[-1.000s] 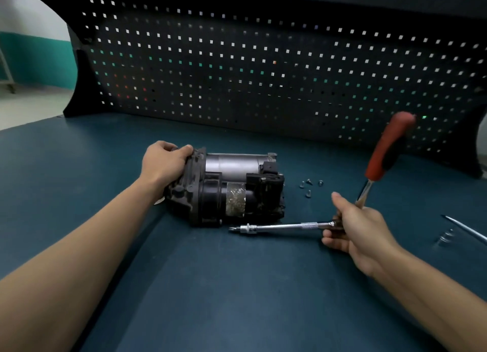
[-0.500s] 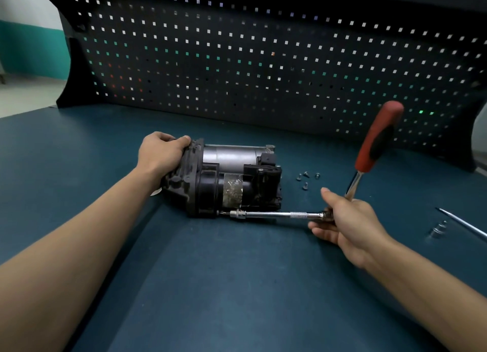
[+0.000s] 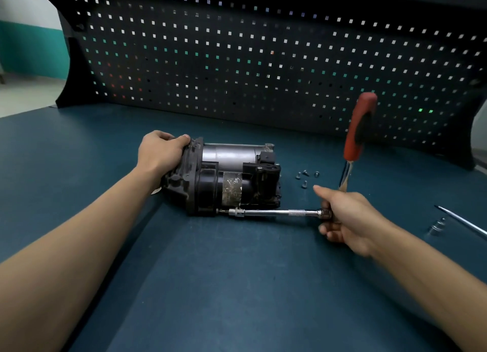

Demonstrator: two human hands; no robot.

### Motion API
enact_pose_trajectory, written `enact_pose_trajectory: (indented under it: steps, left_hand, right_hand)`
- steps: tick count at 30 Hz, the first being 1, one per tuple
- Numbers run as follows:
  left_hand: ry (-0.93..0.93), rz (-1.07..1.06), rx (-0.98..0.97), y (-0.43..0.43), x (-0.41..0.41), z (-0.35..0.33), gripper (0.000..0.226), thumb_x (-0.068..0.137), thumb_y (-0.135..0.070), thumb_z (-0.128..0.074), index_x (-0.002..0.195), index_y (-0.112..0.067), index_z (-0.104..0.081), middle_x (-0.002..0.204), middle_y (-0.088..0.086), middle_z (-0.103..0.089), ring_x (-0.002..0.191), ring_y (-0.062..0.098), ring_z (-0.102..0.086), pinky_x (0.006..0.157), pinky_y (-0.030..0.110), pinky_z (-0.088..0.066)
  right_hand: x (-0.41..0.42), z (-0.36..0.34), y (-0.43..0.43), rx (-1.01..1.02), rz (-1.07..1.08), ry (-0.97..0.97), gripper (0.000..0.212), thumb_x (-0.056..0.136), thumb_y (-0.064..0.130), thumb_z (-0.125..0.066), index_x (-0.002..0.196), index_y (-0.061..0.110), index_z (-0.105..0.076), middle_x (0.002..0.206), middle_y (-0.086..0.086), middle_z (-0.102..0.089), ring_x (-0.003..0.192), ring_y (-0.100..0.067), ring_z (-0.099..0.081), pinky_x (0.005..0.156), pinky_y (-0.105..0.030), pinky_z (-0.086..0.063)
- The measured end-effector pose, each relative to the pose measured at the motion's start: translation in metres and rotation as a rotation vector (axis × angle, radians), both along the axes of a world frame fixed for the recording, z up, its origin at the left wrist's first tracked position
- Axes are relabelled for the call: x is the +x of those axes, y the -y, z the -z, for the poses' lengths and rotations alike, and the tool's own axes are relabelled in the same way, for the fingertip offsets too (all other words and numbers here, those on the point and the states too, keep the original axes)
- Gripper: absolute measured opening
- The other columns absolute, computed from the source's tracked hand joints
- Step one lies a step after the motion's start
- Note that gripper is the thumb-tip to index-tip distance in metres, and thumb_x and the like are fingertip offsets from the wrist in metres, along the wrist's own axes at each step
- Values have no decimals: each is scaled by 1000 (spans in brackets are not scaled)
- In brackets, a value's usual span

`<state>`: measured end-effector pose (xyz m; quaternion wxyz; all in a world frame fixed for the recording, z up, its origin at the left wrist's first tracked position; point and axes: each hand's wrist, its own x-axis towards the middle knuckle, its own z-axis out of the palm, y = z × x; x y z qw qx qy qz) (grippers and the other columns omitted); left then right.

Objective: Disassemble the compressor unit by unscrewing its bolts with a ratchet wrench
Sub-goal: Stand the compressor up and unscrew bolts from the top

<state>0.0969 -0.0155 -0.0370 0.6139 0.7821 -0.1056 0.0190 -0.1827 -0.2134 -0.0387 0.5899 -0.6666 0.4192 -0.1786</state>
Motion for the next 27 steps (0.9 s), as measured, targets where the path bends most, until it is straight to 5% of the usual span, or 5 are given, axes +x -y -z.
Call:
enact_pose_trajectory:
  steps: [9,11,18,23,27]
  left_hand:
    - [704,168,553,4,-59,-32,57,88,-61,-55,125,-18,-58,126,2,-59,121,24,-50,96,43,-45]
    - [746,364,602,6,-90,-41,64,83,-74,-43,117,-23,-62,119,-2,-61,115,21,-53,96,41,-46]
    - [1109,484,999,41,-158,-19,100,62,-86,-47,139,-22,-41,142,4,-44,130,28,-41,107,45,-38]
    - [1384,361,860,52,-181,11,48,78,-39,-61,119,-15,-65,148,18,-45,141,40,-35,113,64,-22]
    - [1495,387,931,71,-193,15,26,82,-29,-64,93,-8,-75,114,18,-67,120,37,-58,112,62,-32]
  right_hand:
    - [-7,7,9,-566,-248,-3,62,98,62,-43,71,6,-39,63,-19,-56,42,-13,-53,44,-22,-36]
    - [-11,8,11,-652,-264,-39,67,95,71,-35,69,10,-50,62,-2,-65,49,-4,-53,55,-28,-41]
    - [-10,8,10,-691,-238,-2,94,78,87,-24,69,-3,-51,49,3,-45,49,-13,-45,54,-32,-39]
    - [0,8,13,-513,-233,40,70,97,67,-35,58,10,-46,46,-4,-45,37,-21,-48,41,-26,-38]
    - [8,9,14,-314,-169,64,58,101,53,-46,54,19,-42,43,2,-40,34,-17,-37,35,-22,-31]
